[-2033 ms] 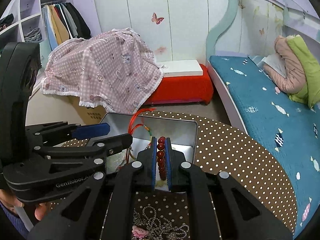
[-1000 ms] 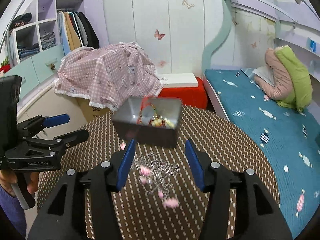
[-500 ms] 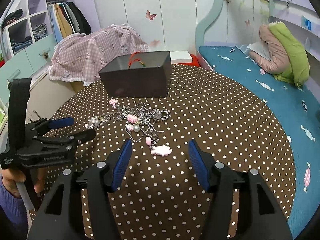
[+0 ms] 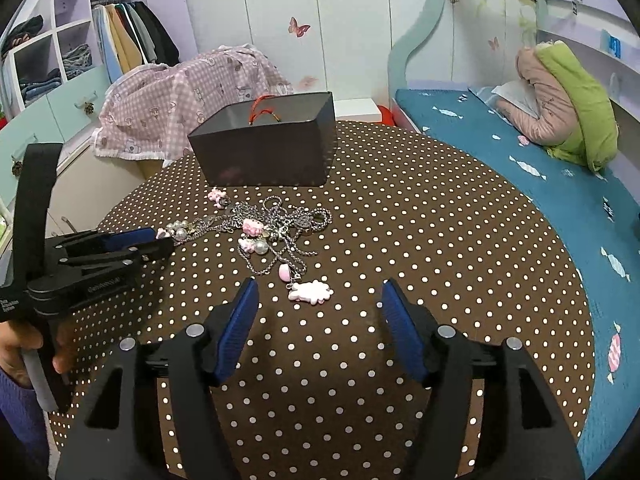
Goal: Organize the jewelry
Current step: 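Grasp a small silver charm with the left gripper while the right gripper grasps a pink-white charm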
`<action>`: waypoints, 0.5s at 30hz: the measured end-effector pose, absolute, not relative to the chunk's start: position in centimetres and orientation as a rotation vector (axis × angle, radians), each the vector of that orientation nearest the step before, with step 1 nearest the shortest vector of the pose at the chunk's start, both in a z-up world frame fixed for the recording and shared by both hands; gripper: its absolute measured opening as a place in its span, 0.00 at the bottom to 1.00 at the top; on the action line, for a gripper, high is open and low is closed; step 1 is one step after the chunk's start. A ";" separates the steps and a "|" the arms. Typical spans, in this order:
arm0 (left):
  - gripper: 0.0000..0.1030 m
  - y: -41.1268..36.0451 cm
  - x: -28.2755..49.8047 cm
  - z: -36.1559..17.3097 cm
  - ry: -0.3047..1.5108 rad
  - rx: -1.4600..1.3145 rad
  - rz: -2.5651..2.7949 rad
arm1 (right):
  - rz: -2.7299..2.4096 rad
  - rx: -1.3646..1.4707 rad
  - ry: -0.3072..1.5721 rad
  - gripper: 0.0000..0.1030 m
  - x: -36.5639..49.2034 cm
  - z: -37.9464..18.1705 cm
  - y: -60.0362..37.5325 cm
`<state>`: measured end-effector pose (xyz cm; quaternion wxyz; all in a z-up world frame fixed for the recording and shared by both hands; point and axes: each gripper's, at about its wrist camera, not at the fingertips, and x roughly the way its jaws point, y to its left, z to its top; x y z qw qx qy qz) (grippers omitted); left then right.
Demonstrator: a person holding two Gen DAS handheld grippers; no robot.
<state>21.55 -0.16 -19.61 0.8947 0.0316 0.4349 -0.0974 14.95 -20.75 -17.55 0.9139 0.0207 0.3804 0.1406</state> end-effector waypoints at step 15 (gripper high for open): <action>0.16 2.7 19.9 -19.4 0.895 0.014 -0.232 | 0.291 -0.024 0.823 0.59 15.1 -18.2 -19.3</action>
